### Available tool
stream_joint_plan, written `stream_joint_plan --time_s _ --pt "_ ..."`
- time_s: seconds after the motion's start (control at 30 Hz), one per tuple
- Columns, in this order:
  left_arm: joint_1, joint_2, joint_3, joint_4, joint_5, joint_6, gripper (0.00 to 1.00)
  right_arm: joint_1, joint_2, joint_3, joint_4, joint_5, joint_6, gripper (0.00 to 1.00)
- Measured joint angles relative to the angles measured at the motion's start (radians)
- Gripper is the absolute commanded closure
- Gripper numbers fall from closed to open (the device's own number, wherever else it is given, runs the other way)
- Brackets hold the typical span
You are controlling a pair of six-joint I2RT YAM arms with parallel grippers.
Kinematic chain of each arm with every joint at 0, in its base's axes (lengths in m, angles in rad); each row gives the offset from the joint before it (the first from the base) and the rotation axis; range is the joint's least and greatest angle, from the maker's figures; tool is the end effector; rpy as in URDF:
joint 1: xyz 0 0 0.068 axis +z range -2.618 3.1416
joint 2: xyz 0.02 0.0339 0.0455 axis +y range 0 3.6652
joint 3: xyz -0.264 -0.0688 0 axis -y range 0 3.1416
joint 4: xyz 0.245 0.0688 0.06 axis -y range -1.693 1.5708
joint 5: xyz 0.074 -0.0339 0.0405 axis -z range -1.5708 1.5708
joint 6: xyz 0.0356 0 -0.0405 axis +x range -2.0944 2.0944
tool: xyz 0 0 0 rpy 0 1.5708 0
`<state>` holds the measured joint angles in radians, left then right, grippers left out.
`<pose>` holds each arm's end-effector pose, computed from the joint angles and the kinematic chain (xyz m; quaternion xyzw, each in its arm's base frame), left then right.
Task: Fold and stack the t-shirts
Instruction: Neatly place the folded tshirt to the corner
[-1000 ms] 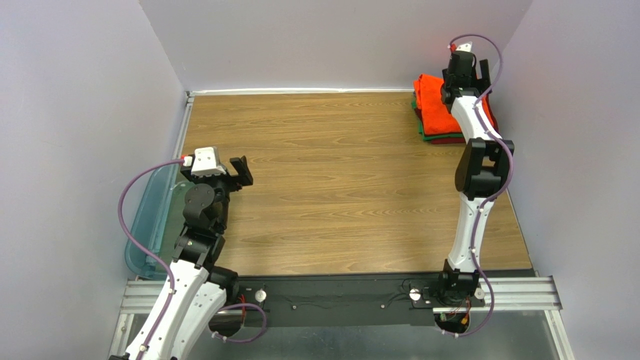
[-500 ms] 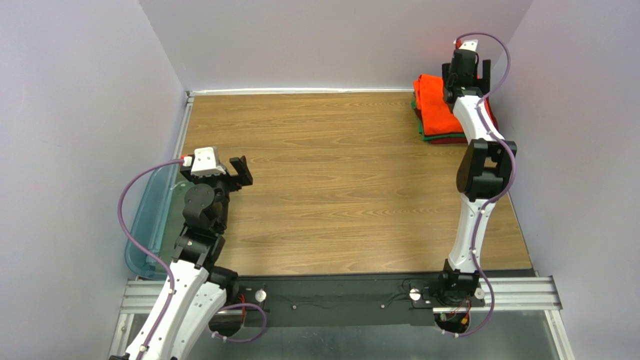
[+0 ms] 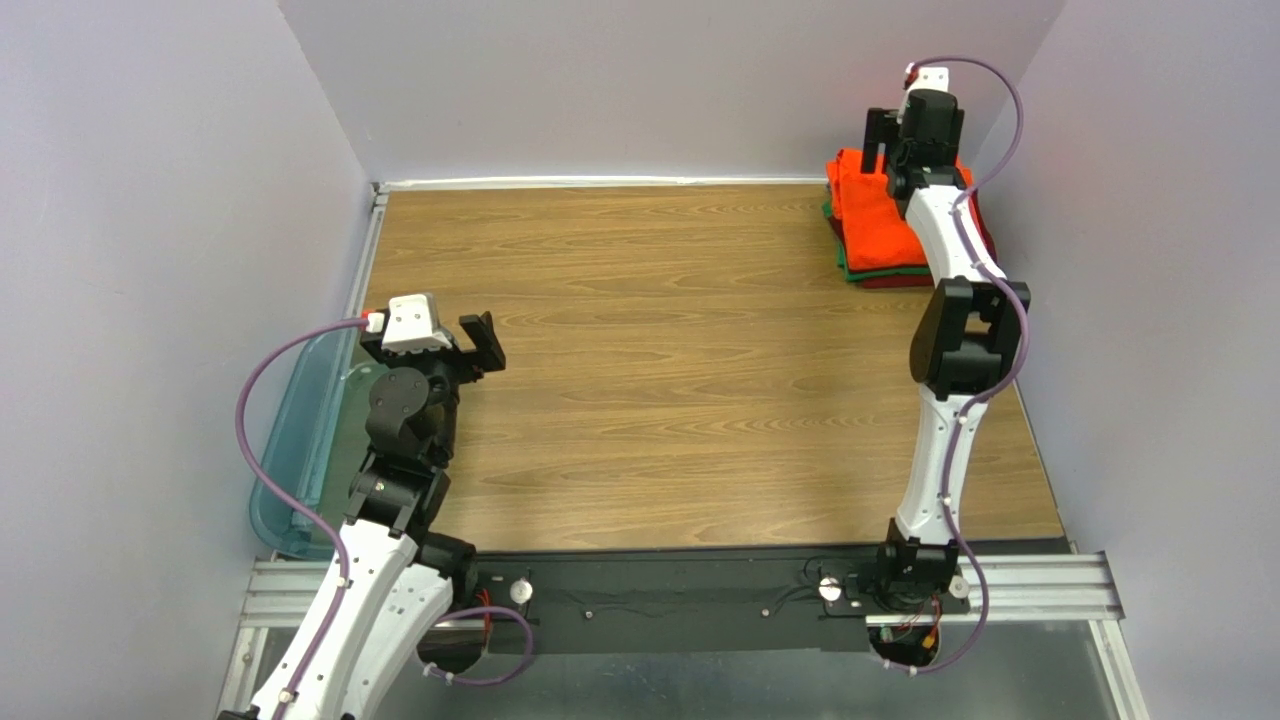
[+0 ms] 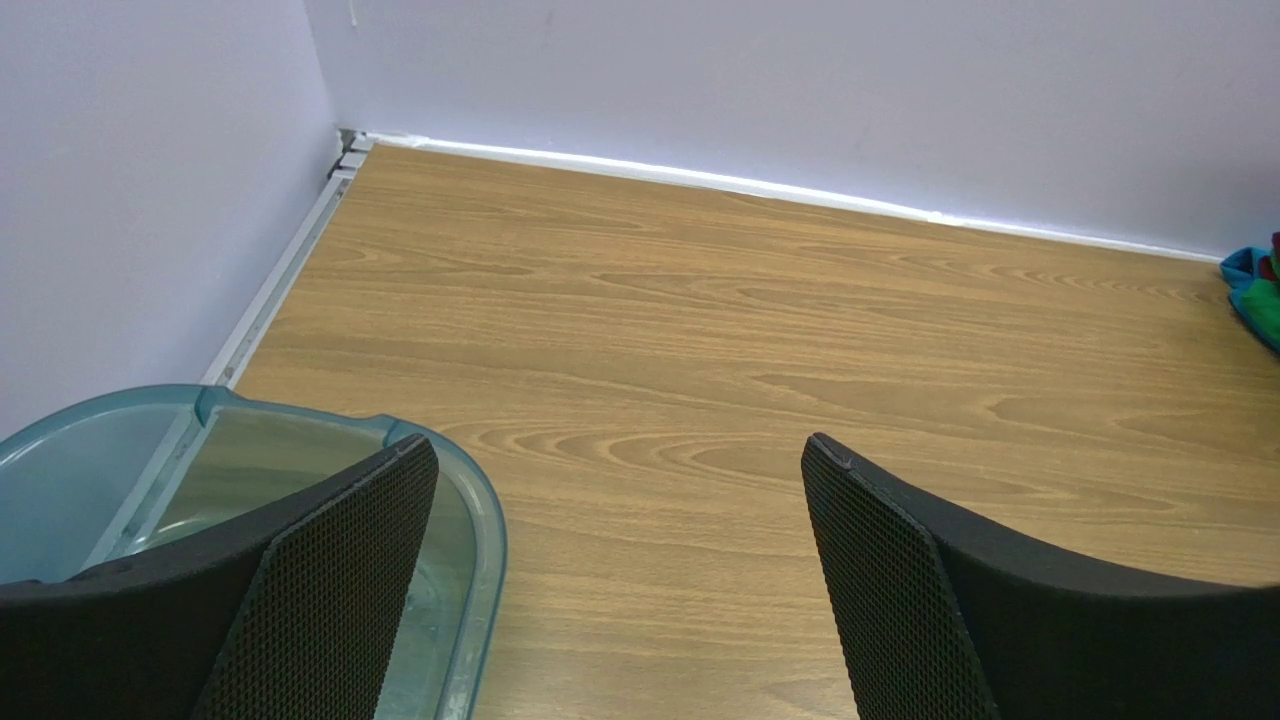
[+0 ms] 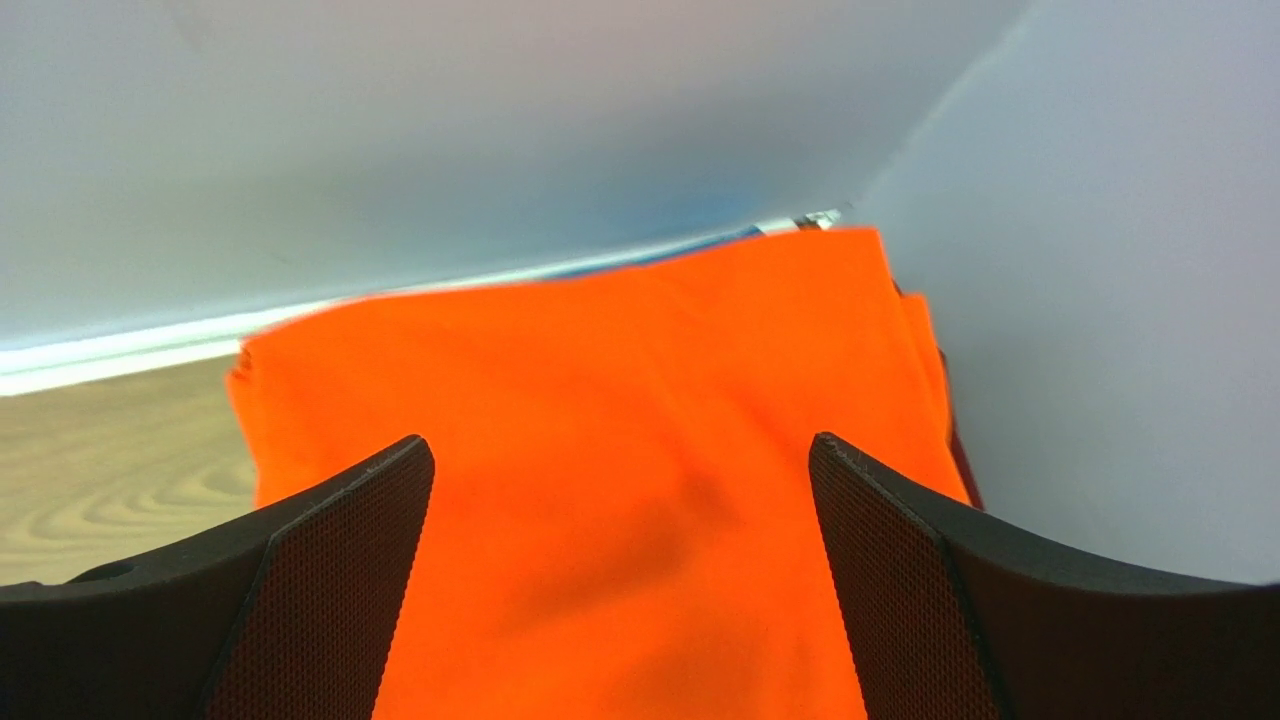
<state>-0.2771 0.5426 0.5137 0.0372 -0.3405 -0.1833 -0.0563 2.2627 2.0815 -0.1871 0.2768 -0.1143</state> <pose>0.1457 -0.0291 0.3036 -0.0876 0.6989 -0.0435 0.7085 0.5398 -0.0402 0.2927 0.0543 0.8187 -0.1611 0.5485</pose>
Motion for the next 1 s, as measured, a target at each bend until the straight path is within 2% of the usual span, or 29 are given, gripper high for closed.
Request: stream_joint_plan --time_s 0.27,0.7,1.0 --pt "0.000 -0.004 -0.003 0.000 0.000 0.000 0.02 0.000 0.133 0.155 -0.001 -0.087 0.006 0.00" --pt "0.000 0.004 -0.008 0.001 0.000 -0.001 0.02 0.000 0.259 0.204 -0.002 -0.105 -0.033 0.00" --pt "0.000 0.008 -0.010 0.001 0.000 -0.001 0.02 0.000 0.257 0.211 -0.008 -0.106 -0.035 0.00"
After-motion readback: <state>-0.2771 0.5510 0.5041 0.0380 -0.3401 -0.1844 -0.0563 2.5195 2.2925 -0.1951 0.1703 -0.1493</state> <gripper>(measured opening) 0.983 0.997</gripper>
